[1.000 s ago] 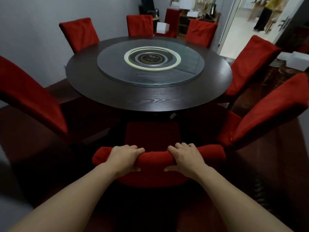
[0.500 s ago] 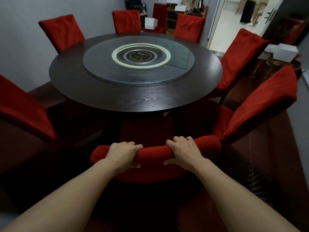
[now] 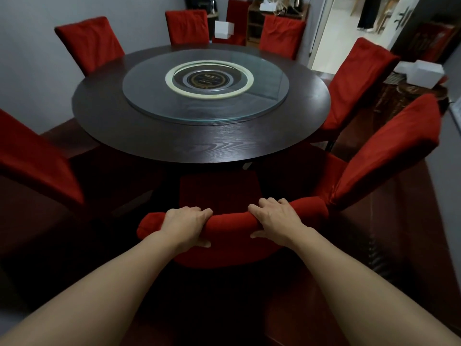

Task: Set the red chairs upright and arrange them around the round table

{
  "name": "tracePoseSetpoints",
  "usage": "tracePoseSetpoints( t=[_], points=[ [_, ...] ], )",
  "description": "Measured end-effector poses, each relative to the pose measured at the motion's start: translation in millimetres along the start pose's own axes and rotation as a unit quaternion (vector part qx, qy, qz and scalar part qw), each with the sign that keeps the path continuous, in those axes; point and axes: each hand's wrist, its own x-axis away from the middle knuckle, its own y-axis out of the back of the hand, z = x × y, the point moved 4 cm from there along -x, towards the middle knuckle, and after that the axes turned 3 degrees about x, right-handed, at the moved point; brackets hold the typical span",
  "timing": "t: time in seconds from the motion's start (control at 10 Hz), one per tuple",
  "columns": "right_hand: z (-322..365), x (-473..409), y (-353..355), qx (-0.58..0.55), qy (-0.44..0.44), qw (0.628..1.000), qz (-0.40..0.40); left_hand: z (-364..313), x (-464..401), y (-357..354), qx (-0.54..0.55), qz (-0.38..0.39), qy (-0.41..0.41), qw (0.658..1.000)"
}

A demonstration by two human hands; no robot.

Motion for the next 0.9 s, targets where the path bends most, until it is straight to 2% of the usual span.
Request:
tracePoseSetpoints(
  t=[0.3, 0.4, 0.5, 0.8, 0.9],
  points=[
    [6.6, 6.8, -0.6, 0.014, -0.045, 0.999, -0.011, -4.7, 5.5, 3.7, 0.006, 0.014, 0.006, 1.0],
    [2.2, 10.9, 4.1, -0.021, -0.039, 0.999, -0.003, -13.2, -0.8, 10.1, 0.036, 0.019, -0.007, 0.999],
    [-9.5, 19.8, 16.5, -0.062, -0.051, 0.997, -0.003, -27.8, -12.0, 25.4, 0.054, 0.002, -0.028, 0.998],
    [-75.9, 65.8, 43.6, -0.086, -0.156, 0.983, -0.048, -98.7, -61.3, 73.4, 0.053, -0.045, -0.118, 0.991],
    [-104.7, 83.9, 39.7, -0.102, -0.184, 0.977, -0.039, -133.5, -76.3, 79.2, 0.041, -0.026, -0.133, 0.99]
  ],
)
